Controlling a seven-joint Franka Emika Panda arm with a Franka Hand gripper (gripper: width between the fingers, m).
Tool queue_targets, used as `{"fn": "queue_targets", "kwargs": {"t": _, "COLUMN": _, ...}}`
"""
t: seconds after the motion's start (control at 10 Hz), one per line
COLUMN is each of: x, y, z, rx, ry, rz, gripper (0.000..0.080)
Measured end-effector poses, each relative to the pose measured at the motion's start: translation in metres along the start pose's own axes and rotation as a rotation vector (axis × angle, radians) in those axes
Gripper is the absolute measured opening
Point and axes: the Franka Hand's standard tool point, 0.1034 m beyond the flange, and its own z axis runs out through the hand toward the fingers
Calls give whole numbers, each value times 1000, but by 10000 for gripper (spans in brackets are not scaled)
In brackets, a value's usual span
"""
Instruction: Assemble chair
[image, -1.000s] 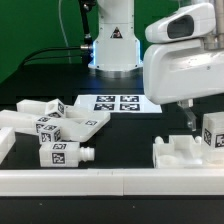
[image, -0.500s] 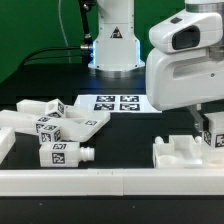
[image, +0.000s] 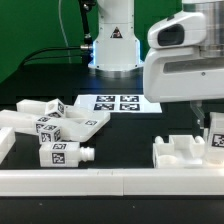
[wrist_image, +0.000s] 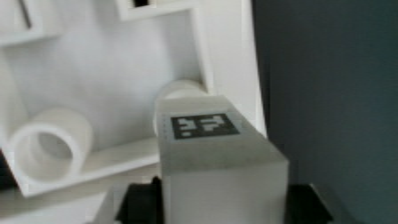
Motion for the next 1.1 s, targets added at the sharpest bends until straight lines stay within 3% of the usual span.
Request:
{"fn": "queue_targets", "kwargs": {"t": 0.2, "x": -4, "y": 2, "z": 0, "rx": 28, "ry": 54, "rz": 362, "gripper": 297}}
{"fn": "queue_targets", "kwargs": {"t": 0.5, "x": -2, "y": 3, "z": 0, "rx": 38, "ry": 47, "rz": 423, "gripper": 297}}
{"fn": "queue_targets", "kwargs": {"t": 0.6, "x": -2, "y": 4, "z": 0, "rx": 24, "ry": 47, "rz": 282, "gripper": 309}}
{"fn": "queue_targets", "kwargs": {"t": 0.7, "x": -3, "y": 5, "z": -2, "rx": -10, "ry": 21, "rz": 55, "gripper": 309}}
{"fn": "queue_targets", "kwargs": {"t": 0.8, "x": -2, "y": -1, "z": -3, "rx": -27, "ry": -5, "rz": -76, "gripper": 538}}
{"fn": "queue_targets", "kwargs": {"t": 0.9, "x": 0, "y": -2, "z": -2, "rx": -20, "ry": 8, "rz": -115, "gripper": 538}}
{"fn": "queue_targets", "kwargs": {"t": 1.0, "x": 0, "y": -1, "z": -1, "rx": -22, "ry": 6, "rz": -189, "gripper": 616}}
{"fn": "queue_targets", "kwargs": {"t": 1.1, "x": 0, "y": -1, "z": -1, "rx": -23, "ry": 5, "rz": -270, "gripper": 639}}
